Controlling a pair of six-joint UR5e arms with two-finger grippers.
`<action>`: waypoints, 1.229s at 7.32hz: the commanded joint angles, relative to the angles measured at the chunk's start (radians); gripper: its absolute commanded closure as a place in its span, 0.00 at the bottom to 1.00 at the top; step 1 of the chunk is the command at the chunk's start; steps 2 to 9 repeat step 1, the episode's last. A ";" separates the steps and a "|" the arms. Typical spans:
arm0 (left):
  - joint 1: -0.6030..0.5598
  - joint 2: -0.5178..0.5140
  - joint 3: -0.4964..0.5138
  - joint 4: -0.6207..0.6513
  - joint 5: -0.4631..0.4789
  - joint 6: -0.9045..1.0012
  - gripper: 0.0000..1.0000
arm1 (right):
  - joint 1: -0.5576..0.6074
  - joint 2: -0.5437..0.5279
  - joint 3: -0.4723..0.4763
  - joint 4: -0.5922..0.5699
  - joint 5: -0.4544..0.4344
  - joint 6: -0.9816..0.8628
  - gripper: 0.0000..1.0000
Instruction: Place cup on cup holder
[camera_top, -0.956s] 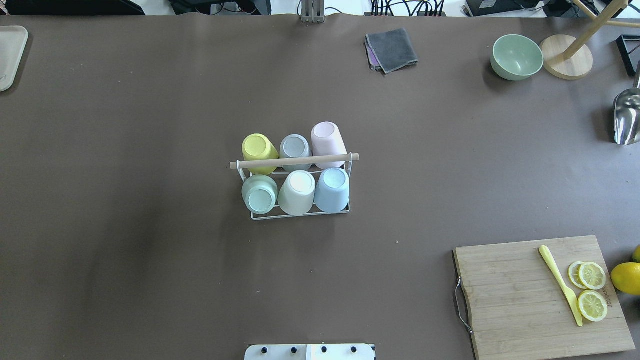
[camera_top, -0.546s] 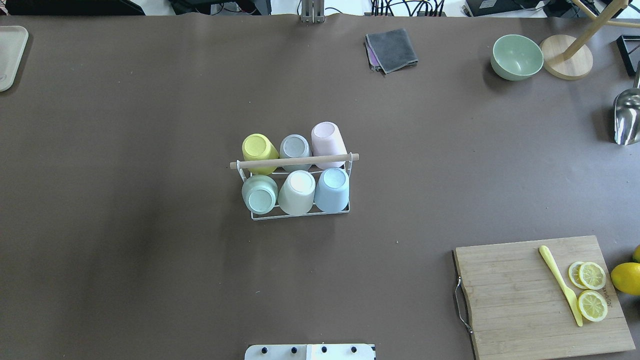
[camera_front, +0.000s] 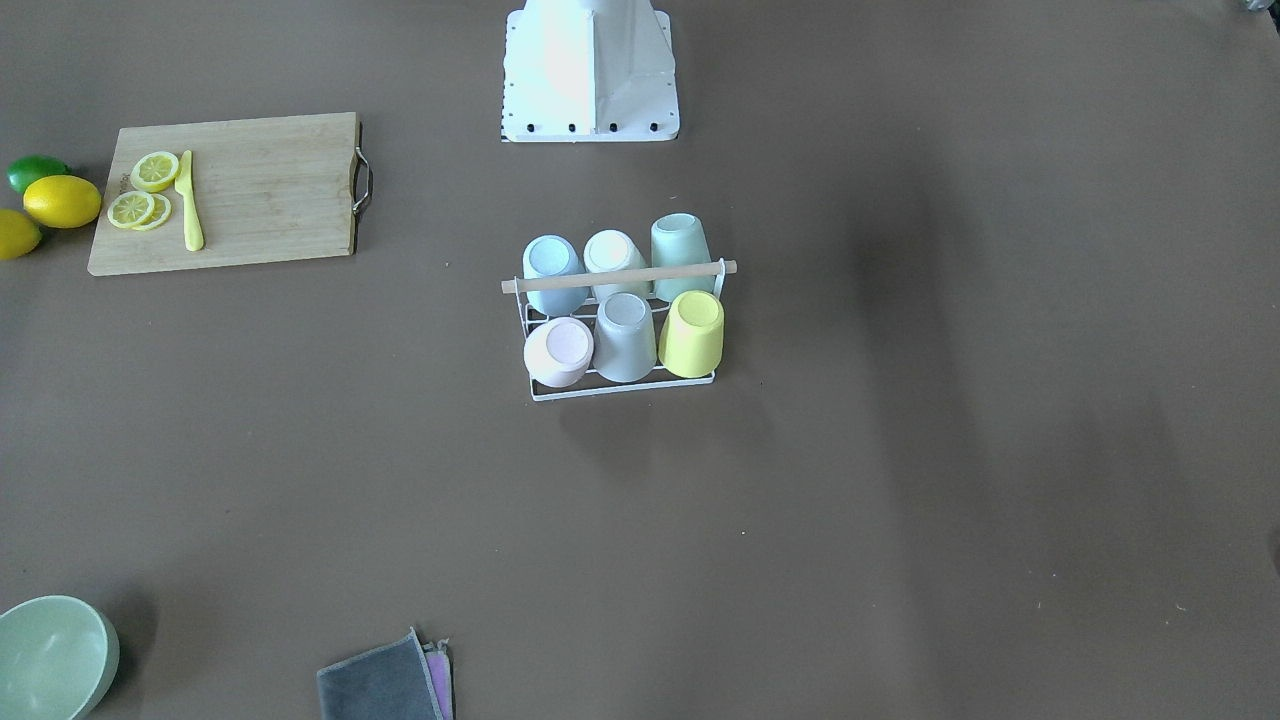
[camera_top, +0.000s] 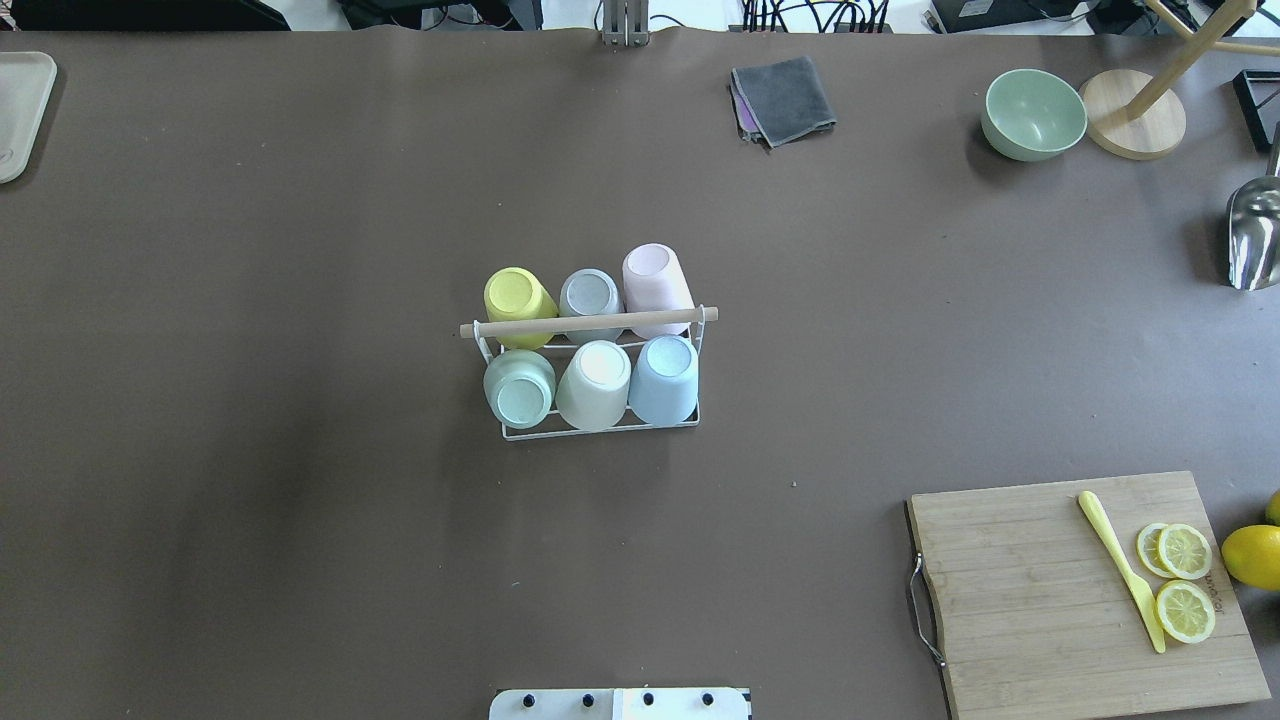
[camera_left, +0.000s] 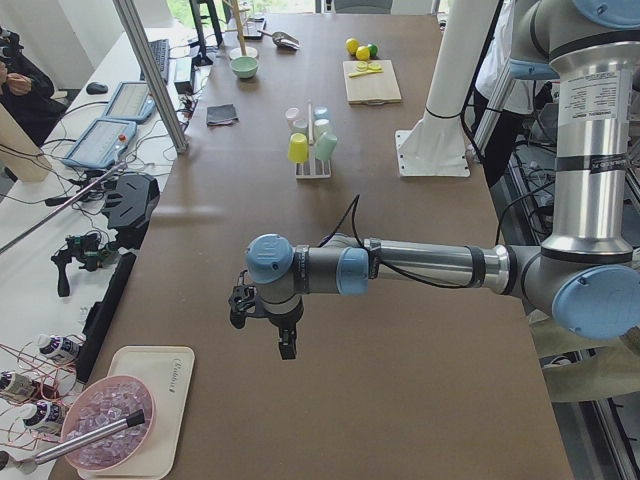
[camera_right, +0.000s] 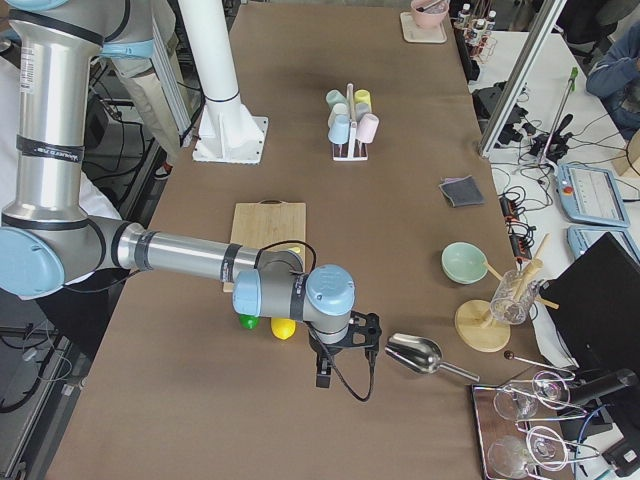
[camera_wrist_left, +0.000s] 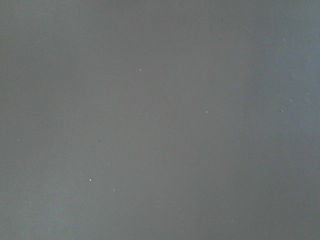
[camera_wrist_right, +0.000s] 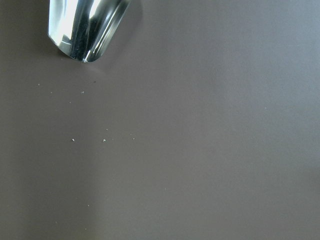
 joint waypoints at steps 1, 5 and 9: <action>0.000 0.000 -0.001 0.000 0.001 0.000 0.02 | 0.000 0.000 0.000 0.000 0.000 0.002 0.00; 0.000 0.000 -0.001 0.000 0.001 0.000 0.02 | 0.000 0.000 0.000 0.000 0.000 0.002 0.00; 0.000 0.000 -0.001 0.000 0.001 0.000 0.02 | 0.000 0.000 0.000 0.000 0.000 0.002 0.00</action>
